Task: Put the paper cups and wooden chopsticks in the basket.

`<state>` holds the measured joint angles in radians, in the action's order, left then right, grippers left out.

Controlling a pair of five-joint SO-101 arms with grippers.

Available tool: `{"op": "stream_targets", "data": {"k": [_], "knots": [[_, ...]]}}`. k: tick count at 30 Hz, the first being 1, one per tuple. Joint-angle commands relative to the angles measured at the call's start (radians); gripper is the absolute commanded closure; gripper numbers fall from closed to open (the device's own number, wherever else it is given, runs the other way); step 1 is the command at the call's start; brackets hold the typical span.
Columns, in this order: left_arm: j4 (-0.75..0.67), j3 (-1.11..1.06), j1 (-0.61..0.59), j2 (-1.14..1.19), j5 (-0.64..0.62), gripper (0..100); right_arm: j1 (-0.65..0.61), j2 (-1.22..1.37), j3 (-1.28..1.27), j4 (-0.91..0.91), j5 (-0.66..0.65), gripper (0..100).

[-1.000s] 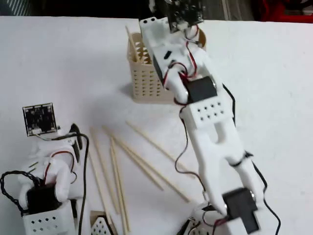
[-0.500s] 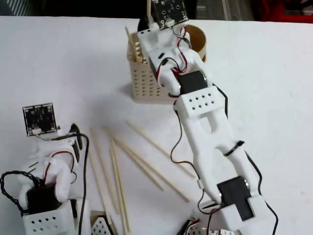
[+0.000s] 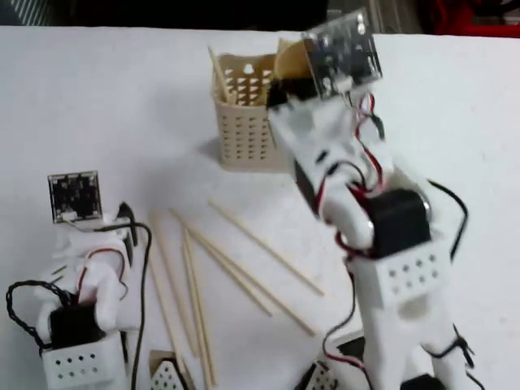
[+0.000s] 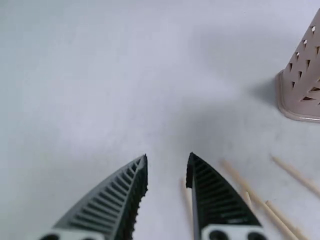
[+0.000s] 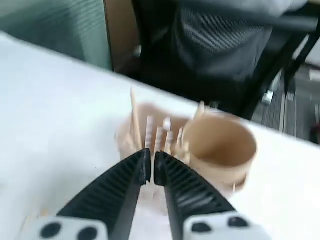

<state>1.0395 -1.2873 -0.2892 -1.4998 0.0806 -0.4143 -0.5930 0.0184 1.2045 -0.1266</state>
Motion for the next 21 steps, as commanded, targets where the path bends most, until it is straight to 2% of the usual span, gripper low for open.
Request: {"op": "stream_targets", "data": {"k": [1, 6, 11, 16, 21], "knots": [[0.075, 0.114, 0.016, -0.005, 0.052, 86, 0.013, -0.059, 0.038, 0.225, 0.000, 97.8], [0.173, 0.175, 0.110, -0.005, 0.149, 86, 0.082, -0.062, 0.034, 0.389, 0.005, 97.8], [0.256, 0.264, 0.130, -0.005, 0.212, 86, 0.104, -0.090, -0.176, 0.355, 0.008, 97.8], [0.368, 0.402, 0.128, 0.004, 0.224, 77, 0.104, -0.173, -0.525, 0.130, 0.048, 97.7], [0.470, 0.546, 0.124, 0.191, 0.226, 77, 0.136, -0.240, -0.787, -0.166, 0.071, 97.7]]}}
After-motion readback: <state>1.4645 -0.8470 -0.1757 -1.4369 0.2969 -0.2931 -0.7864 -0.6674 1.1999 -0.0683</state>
